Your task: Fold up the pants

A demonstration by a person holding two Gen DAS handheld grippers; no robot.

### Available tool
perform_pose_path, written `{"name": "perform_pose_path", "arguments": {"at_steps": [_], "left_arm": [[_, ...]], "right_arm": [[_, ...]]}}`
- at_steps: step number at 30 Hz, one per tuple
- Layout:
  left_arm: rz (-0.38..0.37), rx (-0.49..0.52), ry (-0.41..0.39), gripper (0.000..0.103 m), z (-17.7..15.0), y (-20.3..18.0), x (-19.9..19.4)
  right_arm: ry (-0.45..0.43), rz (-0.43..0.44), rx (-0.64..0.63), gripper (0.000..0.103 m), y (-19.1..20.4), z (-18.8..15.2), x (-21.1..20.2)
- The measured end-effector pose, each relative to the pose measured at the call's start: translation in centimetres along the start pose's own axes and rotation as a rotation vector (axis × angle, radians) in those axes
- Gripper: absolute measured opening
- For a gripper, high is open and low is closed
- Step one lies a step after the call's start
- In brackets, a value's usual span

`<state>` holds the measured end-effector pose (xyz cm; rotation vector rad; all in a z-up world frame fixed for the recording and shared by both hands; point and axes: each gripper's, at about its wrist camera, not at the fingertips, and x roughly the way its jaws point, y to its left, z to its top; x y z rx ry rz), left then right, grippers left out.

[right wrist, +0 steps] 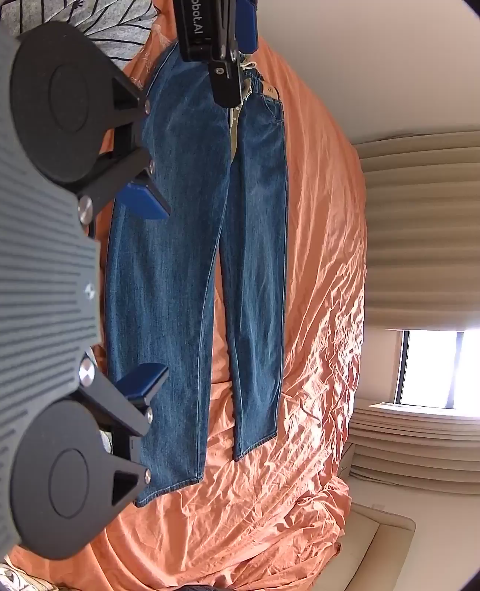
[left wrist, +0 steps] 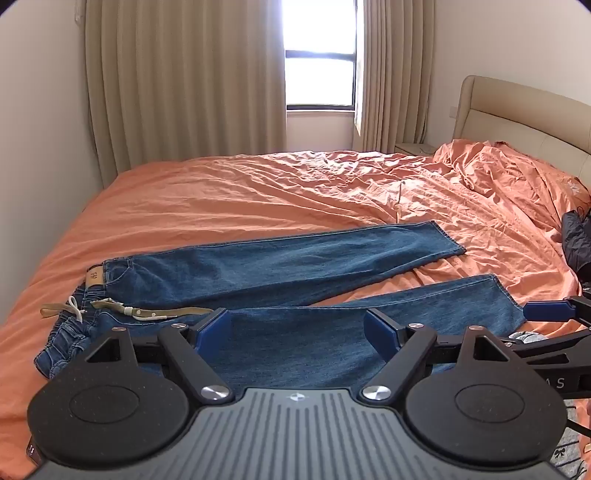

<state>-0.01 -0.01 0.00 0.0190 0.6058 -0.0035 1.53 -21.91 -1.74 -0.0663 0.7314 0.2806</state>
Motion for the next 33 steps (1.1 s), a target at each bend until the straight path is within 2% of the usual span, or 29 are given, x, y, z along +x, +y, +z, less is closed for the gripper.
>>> {"name": "perform_pose_path", "arguments": {"at_steps": [19,33], "left_arm": [[-0.003,0.001,0.005,0.096,0.0,0.0,0.1],[-0.004,0.000,0.026,0.096,-0.8,-0.2,-0.4]], "right_arm": [[-0.013,0.002,0.018,0.081,0.0,-0.3,-0.6],[0.009,-0.007,0.061,0.081,-0.1,-1.0,-0.8]]}}
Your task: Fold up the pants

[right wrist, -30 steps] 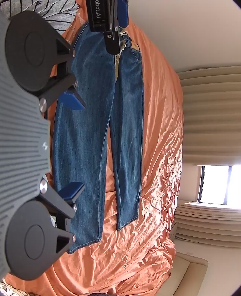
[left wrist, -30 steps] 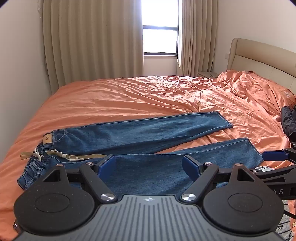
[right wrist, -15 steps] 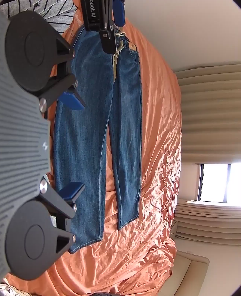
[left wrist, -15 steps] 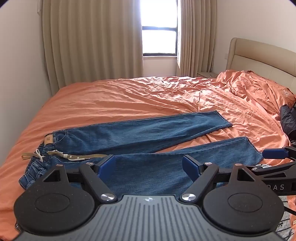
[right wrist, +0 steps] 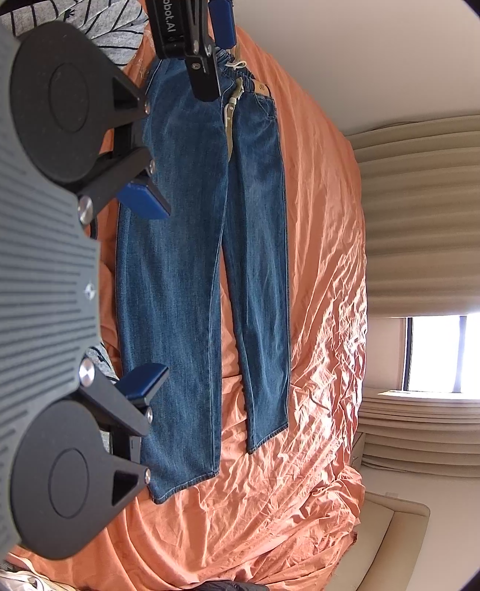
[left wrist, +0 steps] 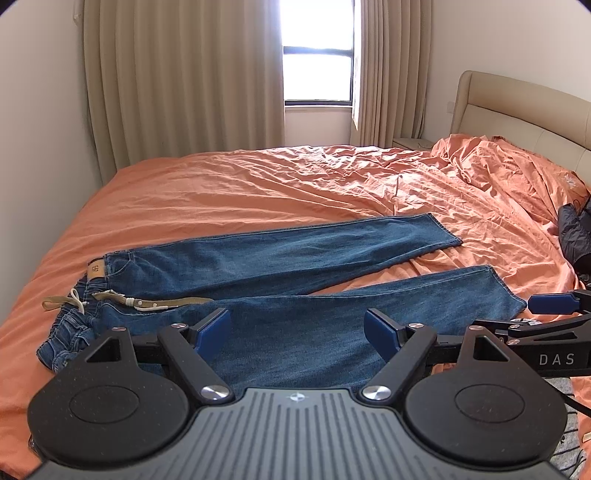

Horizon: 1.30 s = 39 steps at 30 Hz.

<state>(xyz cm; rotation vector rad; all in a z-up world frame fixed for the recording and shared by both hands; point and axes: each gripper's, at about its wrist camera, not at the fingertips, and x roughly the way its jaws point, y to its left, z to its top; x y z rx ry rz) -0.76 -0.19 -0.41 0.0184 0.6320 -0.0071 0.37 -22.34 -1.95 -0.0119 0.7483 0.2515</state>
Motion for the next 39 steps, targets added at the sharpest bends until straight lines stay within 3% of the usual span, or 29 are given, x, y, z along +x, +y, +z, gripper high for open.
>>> {"name": "perform_pose_path", "arguments": {"at_steps": [39], "left_arm": [[0.024,0.017,0.021,0.096,-0.7,0.7,-0.4]], "right_arm": [[0.006,0.069,-0.008,0.081,-0.4,-0.2,-0.9]]}}
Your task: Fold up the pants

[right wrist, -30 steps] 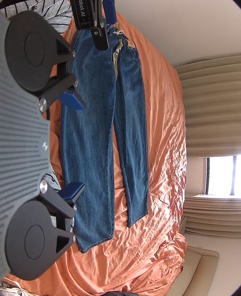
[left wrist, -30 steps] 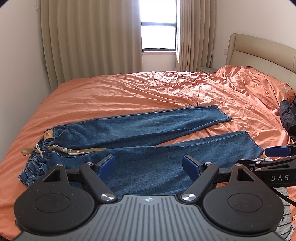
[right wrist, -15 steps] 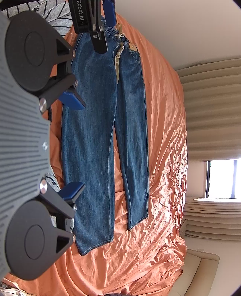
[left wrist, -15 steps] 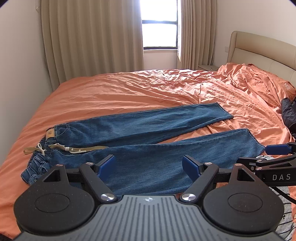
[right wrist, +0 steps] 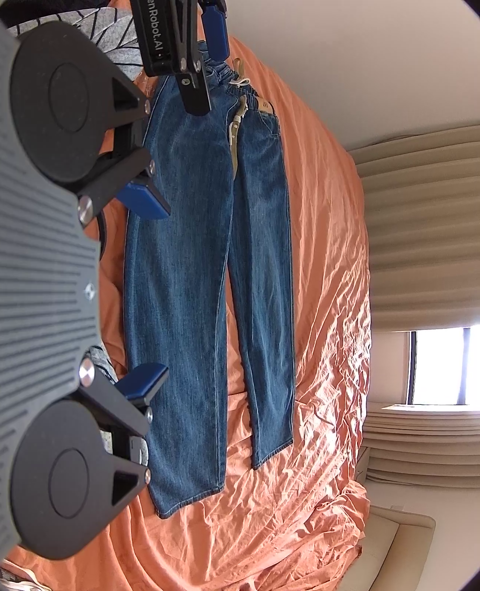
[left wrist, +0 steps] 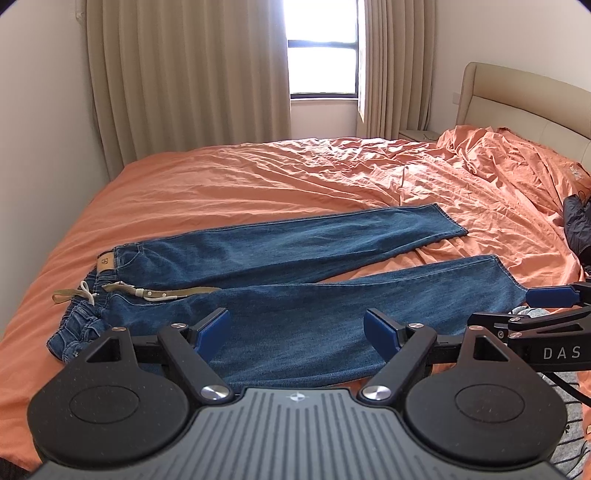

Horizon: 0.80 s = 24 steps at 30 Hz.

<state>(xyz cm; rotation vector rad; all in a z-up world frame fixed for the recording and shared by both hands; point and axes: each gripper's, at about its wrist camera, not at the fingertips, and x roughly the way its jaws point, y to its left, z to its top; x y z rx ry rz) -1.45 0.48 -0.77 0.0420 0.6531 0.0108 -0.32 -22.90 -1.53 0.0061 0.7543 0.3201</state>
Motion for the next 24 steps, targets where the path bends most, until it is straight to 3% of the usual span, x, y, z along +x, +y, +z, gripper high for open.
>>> {"name": "perform_pose_path", "arguments": {"at_steps": [24], "left_arm": [[0.046,-0.020,0.012,0.096,-1.1,-0.2,-1.6]], "right_arm": [[-0.014,0.060,-0.022,0.081,1.0,-0.4,-0.4]]}}
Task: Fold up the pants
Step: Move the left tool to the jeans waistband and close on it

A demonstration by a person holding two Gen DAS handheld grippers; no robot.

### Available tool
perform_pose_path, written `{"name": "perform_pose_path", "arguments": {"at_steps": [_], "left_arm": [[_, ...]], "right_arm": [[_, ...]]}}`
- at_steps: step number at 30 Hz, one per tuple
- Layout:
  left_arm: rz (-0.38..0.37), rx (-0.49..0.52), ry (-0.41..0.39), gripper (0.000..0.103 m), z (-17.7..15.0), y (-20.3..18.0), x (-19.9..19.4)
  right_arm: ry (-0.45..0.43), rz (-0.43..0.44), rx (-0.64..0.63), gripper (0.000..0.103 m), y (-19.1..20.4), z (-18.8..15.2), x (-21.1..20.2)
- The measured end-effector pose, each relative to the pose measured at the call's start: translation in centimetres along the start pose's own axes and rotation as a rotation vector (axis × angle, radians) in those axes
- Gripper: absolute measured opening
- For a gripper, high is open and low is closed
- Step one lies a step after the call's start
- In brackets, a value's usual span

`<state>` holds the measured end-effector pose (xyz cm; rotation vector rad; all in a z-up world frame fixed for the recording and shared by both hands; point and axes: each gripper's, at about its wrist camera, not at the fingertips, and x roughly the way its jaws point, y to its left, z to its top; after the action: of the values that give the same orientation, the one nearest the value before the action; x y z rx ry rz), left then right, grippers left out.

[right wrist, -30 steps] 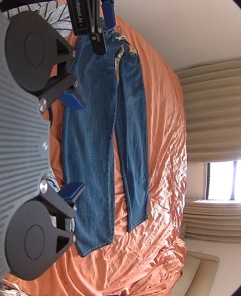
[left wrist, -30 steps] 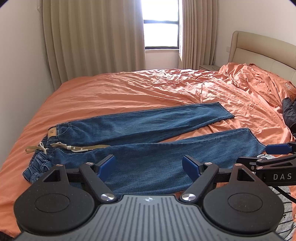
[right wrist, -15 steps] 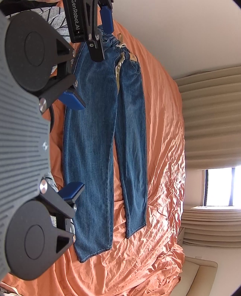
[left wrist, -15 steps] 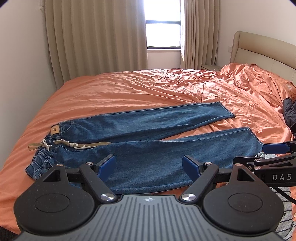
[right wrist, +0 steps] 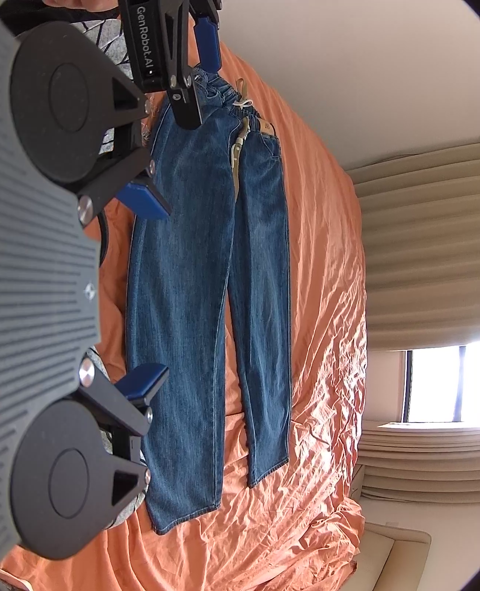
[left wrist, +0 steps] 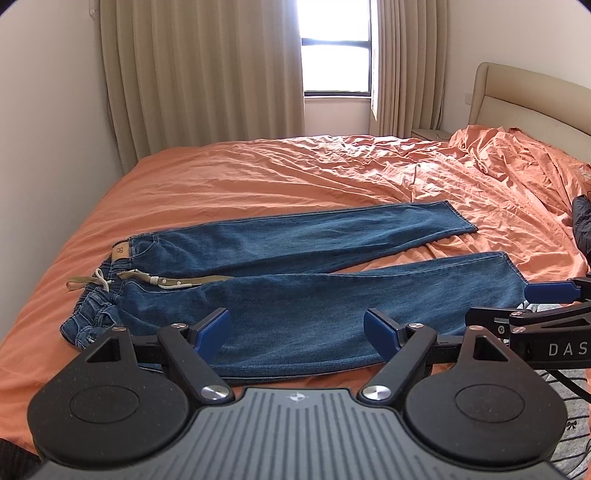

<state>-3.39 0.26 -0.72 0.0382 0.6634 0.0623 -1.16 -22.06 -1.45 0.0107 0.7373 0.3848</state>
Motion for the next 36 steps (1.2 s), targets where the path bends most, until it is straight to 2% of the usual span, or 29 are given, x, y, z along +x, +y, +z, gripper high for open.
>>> {"name": "perform_pose_path", "arguments": {"at_steps": [6,10,12,16,17,19,22,24,29,32,36], "left_arm": [[0.005,-0.004,-0.013,0.095,0.1,1.0,0.9],[-0.019,-0.015,-0.017,0.082,0.4,3.2,2.3],[-0.024,-0.015,-0.012,0.079,0.6,4.5,2.9],[-0.002,-0.021,0.003,0.065,1.4,8.3,4.1],[0.029,-0.030,0.010,0.064,1.6,9.5,4.4],[0.042,-0.044,0.013,0.060,2.1,12.3,5.0],[0.062,-0.067,0.037,0.049,2.9,17.1,6.3],[0.084,-0.093,0.053,0.047,3.4,20.5,7.2],[0.098,-0.227,0.079,0.046,3.7,29.6,10.7],[0.080,-0.280,0.127,0.053,3.0,33.8,14.1],[0.041,-0.326,0.209,0.056,1.2,37.1,19.3]], "right_arm": [[-0.053,0.048,-0.036,0.081,0.2,-0.3,1.4],[-0.087,0.123,-0.054,0.081,-0.1,-0.3,3.4],[-0.107,0.129,-0.069,0.081,-0.3,-0.1,4.8],[-0.119,0.058,-0.068,0.081,-0.5,0.9,7.7],[-0.110,0.045,-0.061,0.081,-0.6,1.3,8.6],[-0.092,0.058,-0.042,0.080,-0.9,2.1,10.3],[-0.064,0.067,-0.031,0.068,-0.8,3.1,12.9],[-0.048,0.066,-0.035,0.052,-0.5,3.5,14.7],[0.015,0.054,-0.074,0.038,0.7,4.0,20.3],[0.054,0.038,-0.106,0.037,1.4,4.0,23.5],[0.105,0.022,-0.116,0.038,2.2,4.0,26.3]]}}
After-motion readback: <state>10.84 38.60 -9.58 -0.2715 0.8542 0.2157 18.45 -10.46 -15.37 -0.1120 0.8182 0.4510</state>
